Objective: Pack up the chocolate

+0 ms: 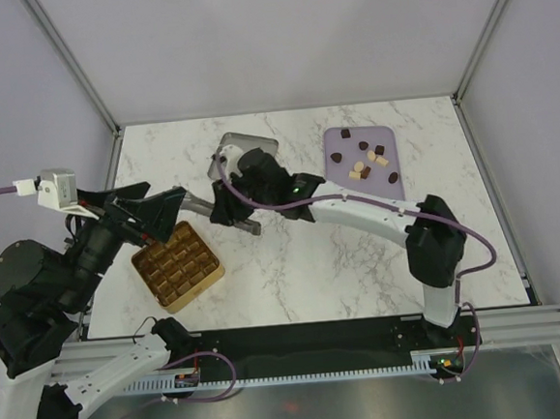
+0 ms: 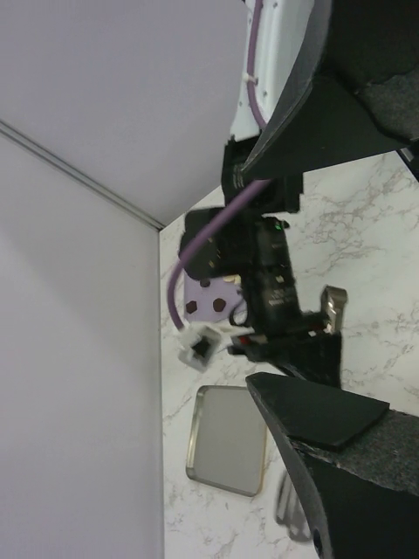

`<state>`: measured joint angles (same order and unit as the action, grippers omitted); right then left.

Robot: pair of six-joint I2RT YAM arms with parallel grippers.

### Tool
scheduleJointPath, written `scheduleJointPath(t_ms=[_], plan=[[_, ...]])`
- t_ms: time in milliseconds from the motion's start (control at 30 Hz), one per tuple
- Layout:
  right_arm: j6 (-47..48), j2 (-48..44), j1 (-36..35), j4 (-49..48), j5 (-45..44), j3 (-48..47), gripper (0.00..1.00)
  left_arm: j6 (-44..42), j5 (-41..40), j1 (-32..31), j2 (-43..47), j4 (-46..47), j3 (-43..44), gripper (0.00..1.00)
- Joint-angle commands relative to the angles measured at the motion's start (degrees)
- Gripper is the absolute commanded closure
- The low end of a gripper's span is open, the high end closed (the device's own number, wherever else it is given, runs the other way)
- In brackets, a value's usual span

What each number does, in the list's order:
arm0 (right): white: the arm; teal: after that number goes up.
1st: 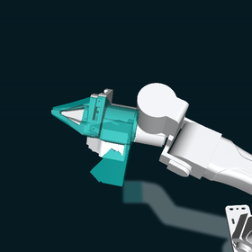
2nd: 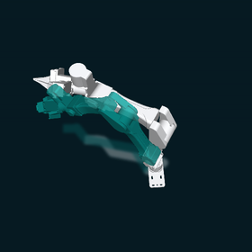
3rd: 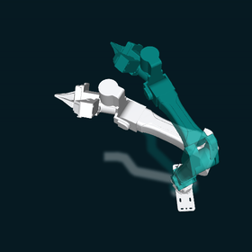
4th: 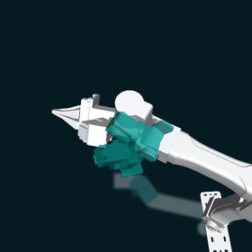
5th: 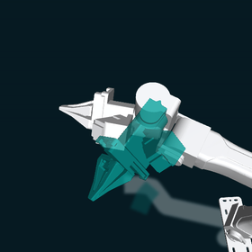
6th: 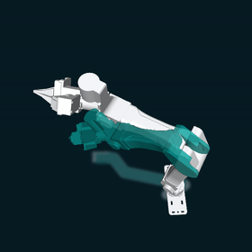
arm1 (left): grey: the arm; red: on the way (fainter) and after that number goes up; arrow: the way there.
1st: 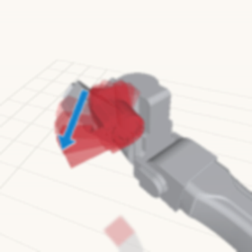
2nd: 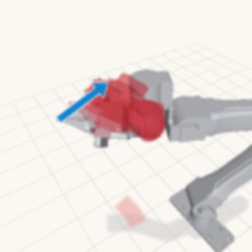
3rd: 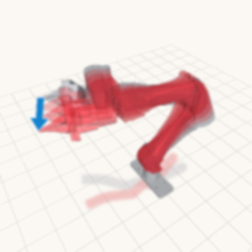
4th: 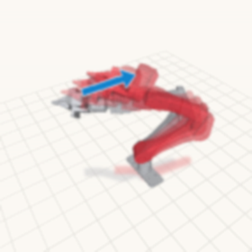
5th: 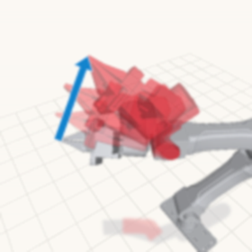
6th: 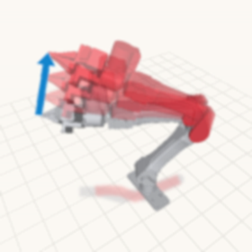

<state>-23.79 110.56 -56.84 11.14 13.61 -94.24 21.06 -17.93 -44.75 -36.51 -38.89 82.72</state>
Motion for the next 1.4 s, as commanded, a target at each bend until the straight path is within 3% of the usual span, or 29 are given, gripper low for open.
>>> scheduleJointPath(t_ms=[0,200,467,800,1367], plan=[[-0.38,-8.51,5.67,-0.16,-3.05,6.5,0.55,-3.39,0.09,0.02,-2.07,1.01,-0.62,0.0],[3.22,-20.64,15.78,7.74,-11.83,19.34,0.55,-3.92,-0.61,0.01,-3.12,1.01,-5.98,0.0],[8.14,-26.98,25.36,21.73,-25.98,23.31,0.53,-4.53,-1.57,-0.07,-7.51,1.1,-12.58,0.0],[7.18,-28.64,28.54,30.78,-28.11,26.2,0.5,-4.8,-4.13,-0.07,-9.45,1.1,-17.15,0.0],[6.65,-30.41,28.89,29.56,-21.43,31.66,0.49,-4.8,-1.32,0.02,-10.68,2.51,-20.23,0.0]])
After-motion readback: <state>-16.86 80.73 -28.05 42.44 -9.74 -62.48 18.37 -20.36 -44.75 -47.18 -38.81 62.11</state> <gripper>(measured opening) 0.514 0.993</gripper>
